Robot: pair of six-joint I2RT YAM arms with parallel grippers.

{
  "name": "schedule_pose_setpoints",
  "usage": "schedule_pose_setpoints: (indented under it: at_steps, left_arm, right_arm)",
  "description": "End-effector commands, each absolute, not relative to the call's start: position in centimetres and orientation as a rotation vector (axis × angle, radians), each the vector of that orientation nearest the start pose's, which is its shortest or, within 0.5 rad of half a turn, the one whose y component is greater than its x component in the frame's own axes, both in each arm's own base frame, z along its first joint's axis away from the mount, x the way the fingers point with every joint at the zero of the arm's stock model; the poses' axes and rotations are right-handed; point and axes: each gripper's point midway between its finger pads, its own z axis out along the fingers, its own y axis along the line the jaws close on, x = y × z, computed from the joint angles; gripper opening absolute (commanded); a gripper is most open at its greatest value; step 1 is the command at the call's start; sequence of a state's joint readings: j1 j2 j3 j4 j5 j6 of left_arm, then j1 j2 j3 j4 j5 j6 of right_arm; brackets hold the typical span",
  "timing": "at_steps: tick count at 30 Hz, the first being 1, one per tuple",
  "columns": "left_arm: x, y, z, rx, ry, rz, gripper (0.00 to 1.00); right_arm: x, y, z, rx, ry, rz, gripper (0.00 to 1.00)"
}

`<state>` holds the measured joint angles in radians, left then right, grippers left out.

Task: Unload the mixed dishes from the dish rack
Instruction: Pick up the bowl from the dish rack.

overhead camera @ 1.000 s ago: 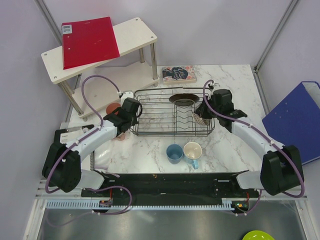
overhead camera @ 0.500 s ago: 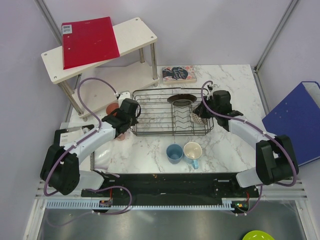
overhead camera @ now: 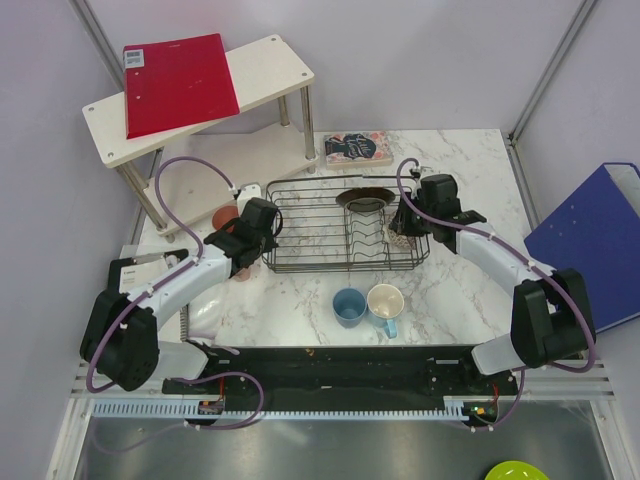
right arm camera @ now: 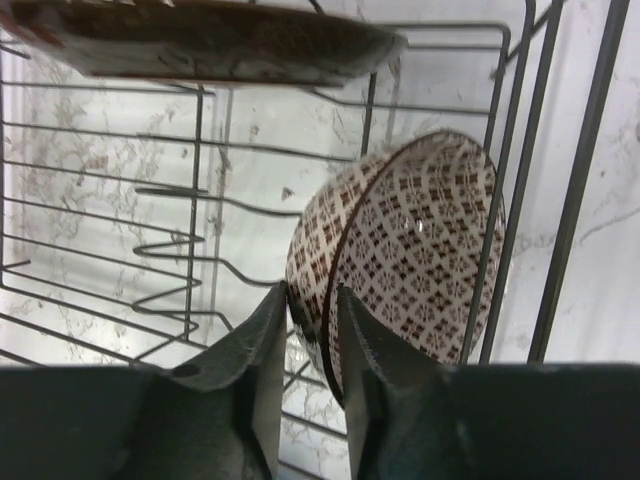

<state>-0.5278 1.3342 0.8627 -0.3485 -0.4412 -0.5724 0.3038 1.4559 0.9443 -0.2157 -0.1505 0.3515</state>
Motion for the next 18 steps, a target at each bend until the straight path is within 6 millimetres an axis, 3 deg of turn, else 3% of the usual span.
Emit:
schedule_pose_setpoints:
  at_steps: [1, 6, 10, 12, 13, 16, 18]
  left_arm:
    - [32.8, -12.7, 11.2, -0.4, 2.236, -0.082, 0.02]
    - [32.8, -12.6, 11.2, -0.401, 2.234, -0.077, 0.02]
    - [32.8, -12.5, 11.1, -0.402, 2.233, -0.073, 0.02]
    - [32.8, -12.6, 11.1, -0.4, 2.236, -0.074, 0.02]
    - [32.8, -12.6, 11.0, -0.4, 2.239, -0.077, 0.02]
    - [32.8, -12.7, 10.9, -0.4, 2.242, -0.082, 0.02]
    - [32.7, -12.8, 10.7, -0.399, 2.247, -0.08, 0.02]
  right_arm:
    - [34.6, 14.5, 12.3, -0.044, 2.402, 0.427, 0.39]
    - [34.2, 13.9, 12.1, -0.033, 2.421, 0.391, 0.44]
    - [34.0, 13.7, 12.6, -0.024, 2.407, 0.386, 0.4]
    - [34.1, 13.5, 12.9, -0.018, 2.394, 0.374, 0.25]
    - [34.1, 13.5, 13.1, -0.02, 2.386, 0.374, 0.13]
    - [34.2, 13.9, 13.0, -0.029, 2.369, 0.405, 0.0]
    - [34.4, 14.6, 13.2, -0.038, 2.348, 0.452, 0.0]
